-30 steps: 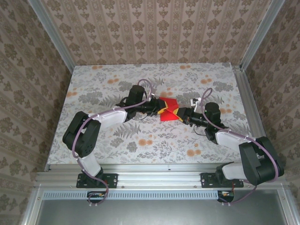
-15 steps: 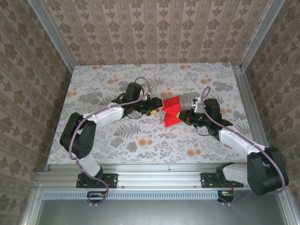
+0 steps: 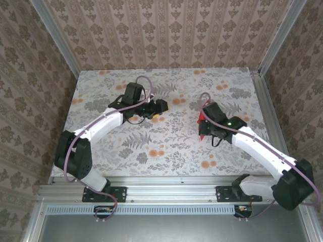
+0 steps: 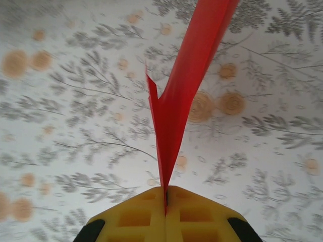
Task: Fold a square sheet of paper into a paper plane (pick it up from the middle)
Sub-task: Turn over the paper at the center of the table.
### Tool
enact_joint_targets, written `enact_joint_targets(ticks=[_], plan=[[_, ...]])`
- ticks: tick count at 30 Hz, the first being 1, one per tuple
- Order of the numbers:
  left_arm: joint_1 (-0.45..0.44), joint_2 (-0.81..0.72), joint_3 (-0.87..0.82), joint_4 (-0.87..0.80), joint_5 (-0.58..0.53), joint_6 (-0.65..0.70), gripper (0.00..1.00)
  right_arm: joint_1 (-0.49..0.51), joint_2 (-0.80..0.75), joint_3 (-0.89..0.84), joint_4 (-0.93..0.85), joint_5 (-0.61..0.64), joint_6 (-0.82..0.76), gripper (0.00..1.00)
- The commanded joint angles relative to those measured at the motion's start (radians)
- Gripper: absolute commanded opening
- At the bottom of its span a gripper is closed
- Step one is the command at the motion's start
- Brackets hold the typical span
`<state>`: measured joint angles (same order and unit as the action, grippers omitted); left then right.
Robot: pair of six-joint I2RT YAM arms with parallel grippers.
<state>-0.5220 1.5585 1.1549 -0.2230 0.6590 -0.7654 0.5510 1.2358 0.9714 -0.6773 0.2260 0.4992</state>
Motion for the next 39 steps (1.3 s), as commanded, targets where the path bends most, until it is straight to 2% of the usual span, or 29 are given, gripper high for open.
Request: enact_joint_targets(ticks=[1,4,7,12,21,31,39], plan=[[0.034,-0.083,-0.012,-0.092,0.014,0.069,0.65,0.088,0.097,0.069,-0.158,0.285,-0.003,0.01],[0.08,-0.148,-0.044,-0.148,0.001,0.091,0.66,0.164,0.223,0.14,-0.197,0.341,0.024,0.02],[0.136,-0.197,-0.075,-0.208,0.002,0.122,0.66,0.231,0.355,0.211,-0.221,0.334,0.053,0.03],[0.209,-0.256,-0.148,-0.221,0.044,0.127,0.67,0.318,0.54,0.322,-0.2,0.236,0.075,0.07],[0.268,-0.29,-0.181,-0.261,0.082,0.162,0.67,0.388,0.713,0.421,-0.087,0.062,0.093,0.2],[0.28,-0.285,-0.221,-0.242,0.103,0.161,0.67,0.386,0.7,0.357,0.127,-0.118,0.108,0.38],[0.247,-0.257,-0.264,-0.188,0.112,0.143,0.66,0.291,0.444,0.113,0.364,-0.298,0.165,0.54]])
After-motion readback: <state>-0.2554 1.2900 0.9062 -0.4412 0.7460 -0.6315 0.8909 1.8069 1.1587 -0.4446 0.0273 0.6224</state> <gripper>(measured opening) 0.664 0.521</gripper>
